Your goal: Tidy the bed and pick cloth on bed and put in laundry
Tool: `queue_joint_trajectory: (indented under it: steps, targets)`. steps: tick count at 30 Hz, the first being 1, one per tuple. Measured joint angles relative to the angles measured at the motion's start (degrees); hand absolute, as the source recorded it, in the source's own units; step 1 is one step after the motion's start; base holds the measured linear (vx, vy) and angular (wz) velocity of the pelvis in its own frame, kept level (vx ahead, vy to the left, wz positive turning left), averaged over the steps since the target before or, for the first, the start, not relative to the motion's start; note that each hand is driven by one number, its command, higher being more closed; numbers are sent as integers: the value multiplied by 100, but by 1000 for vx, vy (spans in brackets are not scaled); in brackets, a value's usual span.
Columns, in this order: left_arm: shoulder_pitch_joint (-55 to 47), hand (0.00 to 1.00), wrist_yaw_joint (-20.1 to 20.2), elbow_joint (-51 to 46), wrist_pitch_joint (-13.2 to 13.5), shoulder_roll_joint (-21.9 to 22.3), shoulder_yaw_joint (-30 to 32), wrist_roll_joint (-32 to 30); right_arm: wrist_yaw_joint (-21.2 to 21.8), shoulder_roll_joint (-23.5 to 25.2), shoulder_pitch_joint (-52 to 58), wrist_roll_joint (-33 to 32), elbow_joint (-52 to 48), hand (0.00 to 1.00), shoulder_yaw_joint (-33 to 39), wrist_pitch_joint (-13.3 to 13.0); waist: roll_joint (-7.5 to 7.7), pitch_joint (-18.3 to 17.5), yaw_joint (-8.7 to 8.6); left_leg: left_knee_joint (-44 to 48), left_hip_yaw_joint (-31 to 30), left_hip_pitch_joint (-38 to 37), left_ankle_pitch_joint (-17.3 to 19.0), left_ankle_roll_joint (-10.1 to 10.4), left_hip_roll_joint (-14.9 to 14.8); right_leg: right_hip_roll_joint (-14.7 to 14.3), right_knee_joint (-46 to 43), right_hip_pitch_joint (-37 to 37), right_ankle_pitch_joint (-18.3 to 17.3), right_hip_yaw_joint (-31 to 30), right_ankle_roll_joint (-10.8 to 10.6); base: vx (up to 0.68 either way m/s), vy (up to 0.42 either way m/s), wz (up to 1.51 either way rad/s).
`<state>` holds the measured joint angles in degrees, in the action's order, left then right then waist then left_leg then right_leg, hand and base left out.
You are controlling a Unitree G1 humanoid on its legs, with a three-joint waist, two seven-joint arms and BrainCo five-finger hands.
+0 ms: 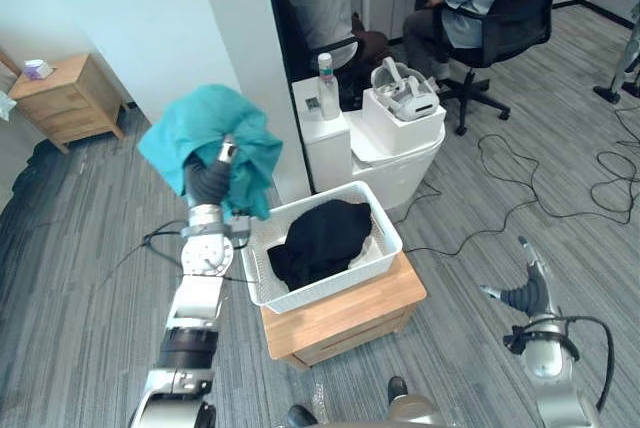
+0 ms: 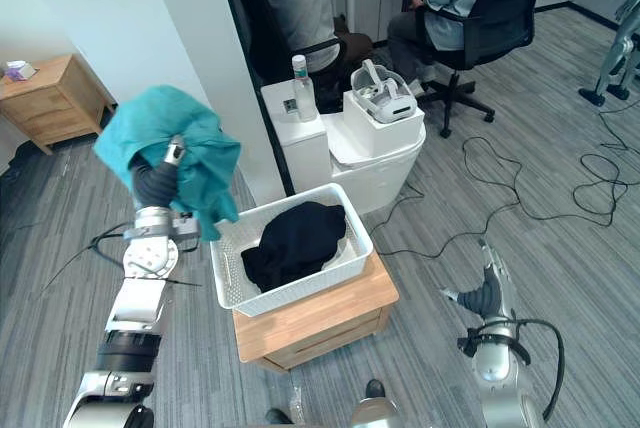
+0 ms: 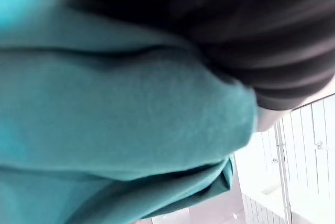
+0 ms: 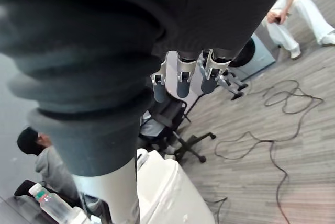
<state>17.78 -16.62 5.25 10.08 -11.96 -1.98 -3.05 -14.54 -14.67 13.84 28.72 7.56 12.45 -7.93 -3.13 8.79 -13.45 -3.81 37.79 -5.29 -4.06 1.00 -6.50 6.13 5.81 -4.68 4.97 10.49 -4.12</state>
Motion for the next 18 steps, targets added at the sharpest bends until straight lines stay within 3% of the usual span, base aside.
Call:
queue_joint_trajectory:
  steps: [9, 18]
  targets:
    - [-1, 100, 46, 51, -27, 367, -405, -47, -2, 183, 34, -1, 0, 0, -172, -47, -16, -5, 2, 13, -1, 4, -20, -25, -13, -9, -18, -5, 38, 1, 38, 6, 2, -1]
    - [-44, 100, 165, 1166, -147, 484, -754, -452, -6, 240, 24, -15, 64, 0, -562, -49, -84, 13, 1, -42, -14, 97, -15, 31, 5, 16, 1, 133, -2, 16, 43, 0, 0, 0]
